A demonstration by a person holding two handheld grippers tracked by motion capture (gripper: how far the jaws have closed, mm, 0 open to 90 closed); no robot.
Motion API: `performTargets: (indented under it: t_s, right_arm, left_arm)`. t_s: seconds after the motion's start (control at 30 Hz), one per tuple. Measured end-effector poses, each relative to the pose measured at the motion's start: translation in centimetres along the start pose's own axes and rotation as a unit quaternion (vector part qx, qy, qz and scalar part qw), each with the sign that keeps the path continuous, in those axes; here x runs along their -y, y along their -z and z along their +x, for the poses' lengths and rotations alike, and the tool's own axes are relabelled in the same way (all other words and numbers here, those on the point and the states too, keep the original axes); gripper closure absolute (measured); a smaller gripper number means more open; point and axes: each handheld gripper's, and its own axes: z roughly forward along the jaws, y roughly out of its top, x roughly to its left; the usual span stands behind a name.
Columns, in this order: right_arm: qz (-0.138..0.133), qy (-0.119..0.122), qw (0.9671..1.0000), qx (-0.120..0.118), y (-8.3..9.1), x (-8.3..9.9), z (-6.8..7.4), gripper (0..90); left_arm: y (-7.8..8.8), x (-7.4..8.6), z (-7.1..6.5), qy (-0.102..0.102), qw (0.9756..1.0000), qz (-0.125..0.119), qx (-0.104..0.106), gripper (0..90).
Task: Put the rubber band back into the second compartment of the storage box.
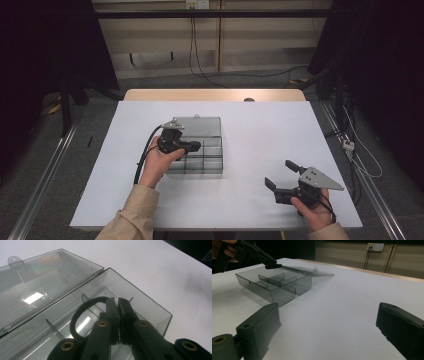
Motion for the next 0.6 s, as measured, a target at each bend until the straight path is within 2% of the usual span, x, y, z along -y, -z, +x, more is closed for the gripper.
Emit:
performTargets:
  t_s: [0.6]
  right_arm:
    - [-0.001, -0.001, 1.0, 0.0, 0.02, 0.03, -0.04, 5.0]
  left_arm:
    - [-0.59, -0.14, 0.3, 0.0, 1.0, 0.004, -0.001, 88.1]
